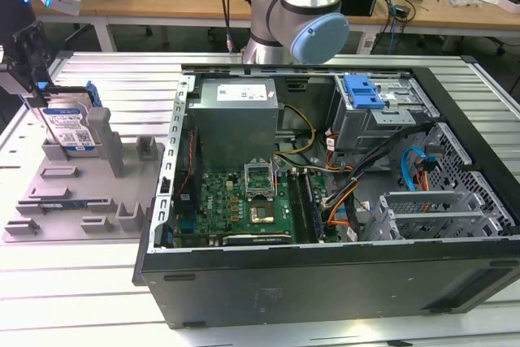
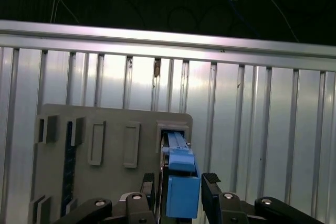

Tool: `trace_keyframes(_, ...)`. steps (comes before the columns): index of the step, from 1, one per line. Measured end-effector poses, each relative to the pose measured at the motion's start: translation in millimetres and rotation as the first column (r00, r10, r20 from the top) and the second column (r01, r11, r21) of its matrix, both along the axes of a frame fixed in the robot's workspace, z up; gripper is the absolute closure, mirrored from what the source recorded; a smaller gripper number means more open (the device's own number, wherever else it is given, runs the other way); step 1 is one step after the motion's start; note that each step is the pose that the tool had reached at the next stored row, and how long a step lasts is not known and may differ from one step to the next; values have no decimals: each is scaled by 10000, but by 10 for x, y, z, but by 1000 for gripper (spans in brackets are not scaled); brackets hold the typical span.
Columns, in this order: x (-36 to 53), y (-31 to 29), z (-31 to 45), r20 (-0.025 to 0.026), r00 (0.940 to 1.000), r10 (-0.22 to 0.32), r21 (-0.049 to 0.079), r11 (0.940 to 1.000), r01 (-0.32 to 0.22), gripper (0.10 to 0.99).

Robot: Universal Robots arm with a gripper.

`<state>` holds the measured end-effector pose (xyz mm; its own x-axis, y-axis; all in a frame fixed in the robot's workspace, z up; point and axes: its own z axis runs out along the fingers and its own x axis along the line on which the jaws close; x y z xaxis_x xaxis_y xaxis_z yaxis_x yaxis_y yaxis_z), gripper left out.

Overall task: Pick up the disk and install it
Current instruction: 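Pick up the disk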

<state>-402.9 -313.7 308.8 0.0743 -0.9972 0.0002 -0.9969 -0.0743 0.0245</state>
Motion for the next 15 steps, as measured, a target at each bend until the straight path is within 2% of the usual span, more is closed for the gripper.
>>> trace_keyframes(12, 0, 0, -62, -2, 10000, -61, -1, 10000, 61, 604)
trace_keyframes(14, 0, 0, -67, -1, 9999, -119, -1, 9999, 119, 616)
trace_keyframes(15, 0, 0, -70, -1, 9999, -154, -1, 9999, 154, 690)
